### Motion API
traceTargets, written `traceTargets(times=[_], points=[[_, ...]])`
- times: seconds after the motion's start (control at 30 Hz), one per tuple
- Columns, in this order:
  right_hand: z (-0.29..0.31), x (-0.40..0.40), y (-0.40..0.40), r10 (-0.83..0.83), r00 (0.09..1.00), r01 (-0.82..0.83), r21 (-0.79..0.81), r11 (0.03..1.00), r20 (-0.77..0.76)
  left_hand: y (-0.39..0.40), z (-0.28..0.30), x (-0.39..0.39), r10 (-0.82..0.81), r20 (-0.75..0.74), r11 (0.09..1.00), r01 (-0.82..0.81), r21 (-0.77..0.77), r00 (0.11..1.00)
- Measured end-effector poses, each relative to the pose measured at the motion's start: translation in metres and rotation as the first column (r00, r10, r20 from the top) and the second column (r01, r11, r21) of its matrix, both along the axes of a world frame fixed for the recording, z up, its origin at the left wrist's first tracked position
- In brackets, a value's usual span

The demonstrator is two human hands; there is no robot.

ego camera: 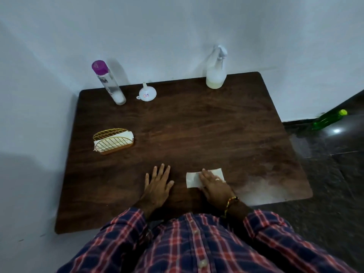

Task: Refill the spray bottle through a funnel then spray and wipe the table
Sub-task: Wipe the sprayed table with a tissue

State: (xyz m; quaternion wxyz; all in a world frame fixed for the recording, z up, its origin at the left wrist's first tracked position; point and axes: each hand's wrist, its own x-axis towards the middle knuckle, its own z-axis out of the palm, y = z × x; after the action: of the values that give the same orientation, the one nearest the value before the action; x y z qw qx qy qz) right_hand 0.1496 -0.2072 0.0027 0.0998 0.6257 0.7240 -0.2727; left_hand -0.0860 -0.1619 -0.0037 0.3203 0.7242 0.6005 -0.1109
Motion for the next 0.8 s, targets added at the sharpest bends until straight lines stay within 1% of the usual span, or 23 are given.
traceTargets(times=[0.03,0.1,0.17,0.23,0.33,0.5,0.6,0.67,0.8], points=[[0.003,0.006,0.006,-0.114,0.993,0.115,0.054,0.992,-0.023,-0.002,-0.001,0.003,0.005,0.006,1.000,-0.005,0.006,1.000],[0.006,0.023,0.015,-0.312,0.950,0.313,0.150,0.938,-0.035,-0.006,-0.003,0.008,0.016,0.013,1.000,-0.016,0.012,1.000],[0.005,0.039,0.020,-0.406,0.913,0.407,0.160,0.899,-0.039,-0.008,-0.004,0.010,0.026,0.011,1.000,-0.026,0.008,1.000],[0.001,0.047,0.025,-0.434,0.896,0.442,0.104,0.891,-0.092,-0.009,-0.003,0.011,0.028,0.000,1.000,-0.028,-0.002,1.000],[-0.001,0.048,0.034,-0.417,0.895,0.420,-0.013,0.907,-0.161,-0.011,0.000,0.012,0.037,-0.014,0.999,-0.037,-0.009,0.999],[-0.001,0.046,0.045,-0.514,0.849,0.501,-0.125,0.856,-0.124,-0.009,0.004,0.018,0.061,-0.008,0.998,-0.061,-0.007,0.998],[0.007,0.043,0.048,-0.489,0.864,0.475,-0.128,0.871,-0.120,-0.008,0.006,0.021,0.083,0.009,0.997,-0.083,0.004,0.997],[0.016,0.039,0.050,-0.496,0.845,0.480,-0.127,0.868,-0.200,-0.008,0.006,0.021,0.104,0.016,0.995,-0.104,0.010,0.994],[0.036,0.031,0.059,-0.482,0.774,0.494,-0.085,0.865,-0.411,-0.006,0.006,0.017,0.136,0.042,0.990,-0.137,0.023,0.990]])
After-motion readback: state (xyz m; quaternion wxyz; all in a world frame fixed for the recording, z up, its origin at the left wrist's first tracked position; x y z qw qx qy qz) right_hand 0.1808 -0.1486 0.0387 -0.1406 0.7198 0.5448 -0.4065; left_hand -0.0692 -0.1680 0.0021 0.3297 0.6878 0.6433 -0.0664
